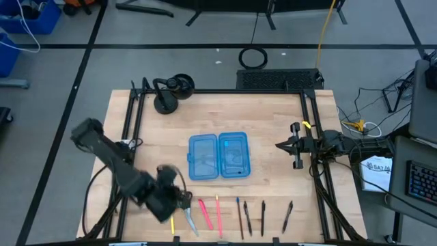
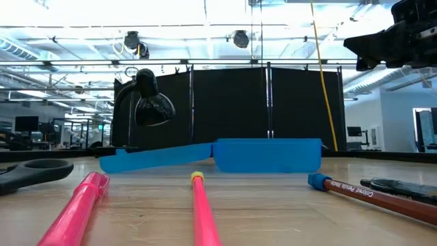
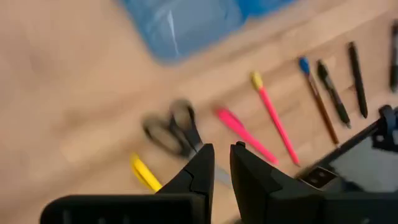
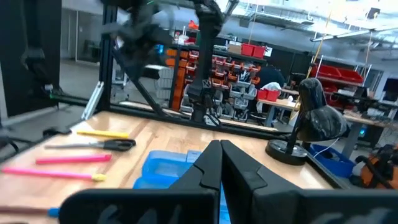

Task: Pick & place school supplies into a supply box
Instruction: Put the yellow pen into the blue supply box

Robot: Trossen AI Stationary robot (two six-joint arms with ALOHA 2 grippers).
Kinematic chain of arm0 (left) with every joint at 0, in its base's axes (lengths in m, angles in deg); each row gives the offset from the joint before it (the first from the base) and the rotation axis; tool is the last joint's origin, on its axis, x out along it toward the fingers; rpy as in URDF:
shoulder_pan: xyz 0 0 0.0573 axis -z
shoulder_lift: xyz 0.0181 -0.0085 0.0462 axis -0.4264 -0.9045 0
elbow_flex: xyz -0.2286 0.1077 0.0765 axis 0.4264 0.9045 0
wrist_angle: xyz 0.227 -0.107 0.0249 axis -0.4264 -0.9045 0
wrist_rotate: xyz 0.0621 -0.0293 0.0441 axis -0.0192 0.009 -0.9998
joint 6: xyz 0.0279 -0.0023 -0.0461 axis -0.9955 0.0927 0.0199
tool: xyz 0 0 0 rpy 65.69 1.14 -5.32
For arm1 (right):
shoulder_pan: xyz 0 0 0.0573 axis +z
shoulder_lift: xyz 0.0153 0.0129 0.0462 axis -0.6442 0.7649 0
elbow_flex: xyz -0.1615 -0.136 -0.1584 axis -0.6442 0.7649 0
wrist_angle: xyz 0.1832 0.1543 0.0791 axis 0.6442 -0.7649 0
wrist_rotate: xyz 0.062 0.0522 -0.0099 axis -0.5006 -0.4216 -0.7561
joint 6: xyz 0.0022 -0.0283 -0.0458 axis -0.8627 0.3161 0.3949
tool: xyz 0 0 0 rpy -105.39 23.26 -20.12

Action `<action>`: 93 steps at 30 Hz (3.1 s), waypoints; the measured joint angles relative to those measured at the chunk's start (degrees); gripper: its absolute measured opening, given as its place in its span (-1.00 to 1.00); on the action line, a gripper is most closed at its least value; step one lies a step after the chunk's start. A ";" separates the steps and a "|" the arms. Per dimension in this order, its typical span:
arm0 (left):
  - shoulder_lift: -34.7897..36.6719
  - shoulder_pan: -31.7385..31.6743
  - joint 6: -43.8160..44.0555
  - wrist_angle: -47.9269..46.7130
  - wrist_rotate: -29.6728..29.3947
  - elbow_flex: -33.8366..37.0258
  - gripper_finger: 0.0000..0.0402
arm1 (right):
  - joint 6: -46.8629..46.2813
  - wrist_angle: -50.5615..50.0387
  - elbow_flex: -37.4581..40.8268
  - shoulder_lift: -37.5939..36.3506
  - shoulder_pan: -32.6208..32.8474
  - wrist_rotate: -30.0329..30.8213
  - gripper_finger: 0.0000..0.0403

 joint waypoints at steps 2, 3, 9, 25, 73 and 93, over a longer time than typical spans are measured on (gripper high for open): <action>-4.02 2.28 7.66 -0.75 0.41 -1.56 -0.75 | -2.37 0.33 -0.02 0.00 0.00 0.00 -1.00; -5.63 3.25 10.36 -0.80 0.94 -1.71 -0.75 | -3.12 0.75 -0.01 0.00 0.00 0.01 -1.00; -12.94 5.92 16.76 0.44 7.98 -1.20 -0.75 | -3.50 3.08 0.00 0.00 0.00 0.01 -1.00; -19.87 5.79 18.61 7.14 19.73 -1.14 -0.32 | -6.48 2.52 -0.01 0.00 0.09 0.01 -1.00; -19.94 6.28 19.66 24.62 17.08 14.88 -0.87 | -4.79 0.72 -0.02 0.03 0.11 0.00 -1.00; -20.30 2.38 15.97 -9.26 -1.85 -10.02 -0.92 | -4.95 1.68 -0.01 0.04 0.11 -0.24 -1.00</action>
